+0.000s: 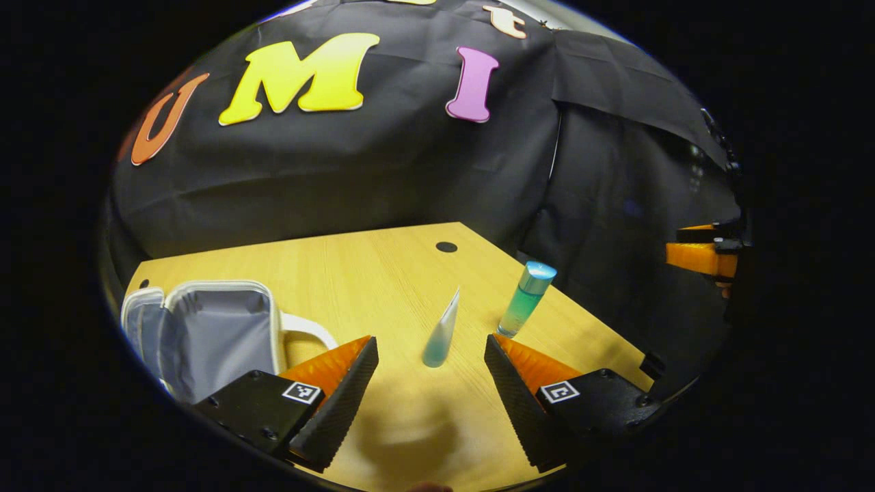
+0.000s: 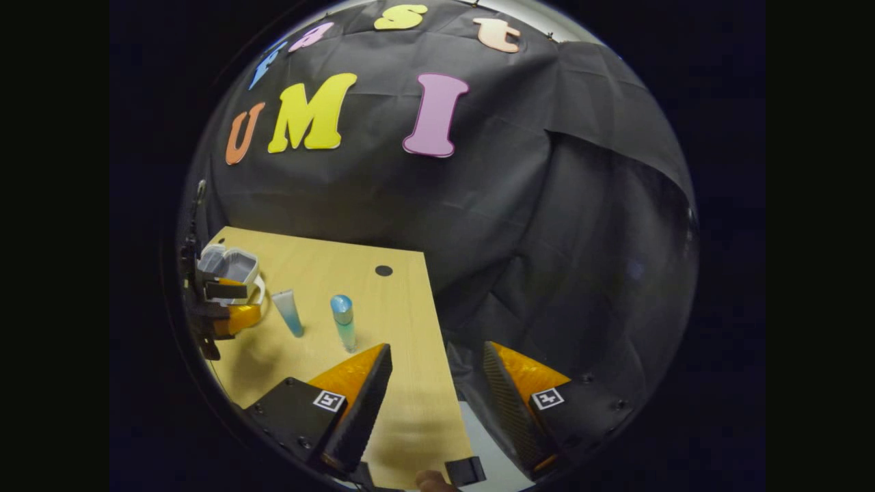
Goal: First open the suitcase, pack the skin care products into it, and then close the suitcase.
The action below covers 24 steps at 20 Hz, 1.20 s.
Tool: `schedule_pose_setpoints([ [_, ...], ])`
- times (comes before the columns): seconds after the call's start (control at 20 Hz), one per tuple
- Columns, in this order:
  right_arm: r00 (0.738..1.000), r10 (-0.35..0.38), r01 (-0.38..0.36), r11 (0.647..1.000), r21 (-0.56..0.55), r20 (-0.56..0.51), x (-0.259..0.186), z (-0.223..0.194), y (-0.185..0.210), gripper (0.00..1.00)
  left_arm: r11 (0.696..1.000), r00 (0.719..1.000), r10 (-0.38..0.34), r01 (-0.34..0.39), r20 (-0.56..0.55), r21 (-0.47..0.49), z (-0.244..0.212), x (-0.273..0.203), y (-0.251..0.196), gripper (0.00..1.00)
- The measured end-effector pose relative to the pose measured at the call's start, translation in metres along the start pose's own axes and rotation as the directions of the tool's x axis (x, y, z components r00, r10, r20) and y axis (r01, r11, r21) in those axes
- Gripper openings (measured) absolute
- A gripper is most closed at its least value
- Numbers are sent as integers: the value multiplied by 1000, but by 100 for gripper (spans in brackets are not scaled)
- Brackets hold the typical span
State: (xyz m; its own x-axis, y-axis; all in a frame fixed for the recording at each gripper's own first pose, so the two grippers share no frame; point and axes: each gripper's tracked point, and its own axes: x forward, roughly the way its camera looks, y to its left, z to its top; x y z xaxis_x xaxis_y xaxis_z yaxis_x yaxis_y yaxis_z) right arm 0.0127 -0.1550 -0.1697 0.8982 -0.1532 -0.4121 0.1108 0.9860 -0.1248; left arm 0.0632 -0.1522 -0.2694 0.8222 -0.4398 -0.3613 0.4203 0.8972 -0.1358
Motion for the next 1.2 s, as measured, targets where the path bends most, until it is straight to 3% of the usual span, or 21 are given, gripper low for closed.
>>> schedule_pose_setpoints([
  [0.35,992,85,-90,995,-48,-88,39,-45,18,80,991,995,100,-102,-24,-90,-33,86,14,97],
  [0.65,985,160,-163,986,-43,-60,63,-40,47,80,990,992,125,-126,-30,-68,-43,108,10,70],
  [0.7,983,172,-175,984,-39,-58,65,-39,52,80,990,992,125,-127,-34,-63,-45,108,9,61],
  [0.75,982,179,-181,983,-36,-55,67,-38,55,80,989,990,137,-139,-45,-56,-47,109,9,63],
  [0.8,980,190,-192,981,-35,-50,68,-37,59,80,988,989,141,-143,-52,-51,-47,107,9,47],
  [0.95,975,217,-219,975,-44,-44,68,-36,72,80,985,985,162,-165,-55,-49,-38,93,11,42],
  [1.0,972,229,-231,972,-44,-42,69,-34,78,80,984,983,172,-175,-56,-38,-31,83,11,48],
  [1.05,970,242,-244,969,-40,-34,70,-31,84,80,982,982,183,-185,-47,-31,-22,72,12,41],
  [1.2,961,276,-276,961,-10,-6,83,-16,111,81,980,980,199,-199,-11,-25,10,29,15,40],
])
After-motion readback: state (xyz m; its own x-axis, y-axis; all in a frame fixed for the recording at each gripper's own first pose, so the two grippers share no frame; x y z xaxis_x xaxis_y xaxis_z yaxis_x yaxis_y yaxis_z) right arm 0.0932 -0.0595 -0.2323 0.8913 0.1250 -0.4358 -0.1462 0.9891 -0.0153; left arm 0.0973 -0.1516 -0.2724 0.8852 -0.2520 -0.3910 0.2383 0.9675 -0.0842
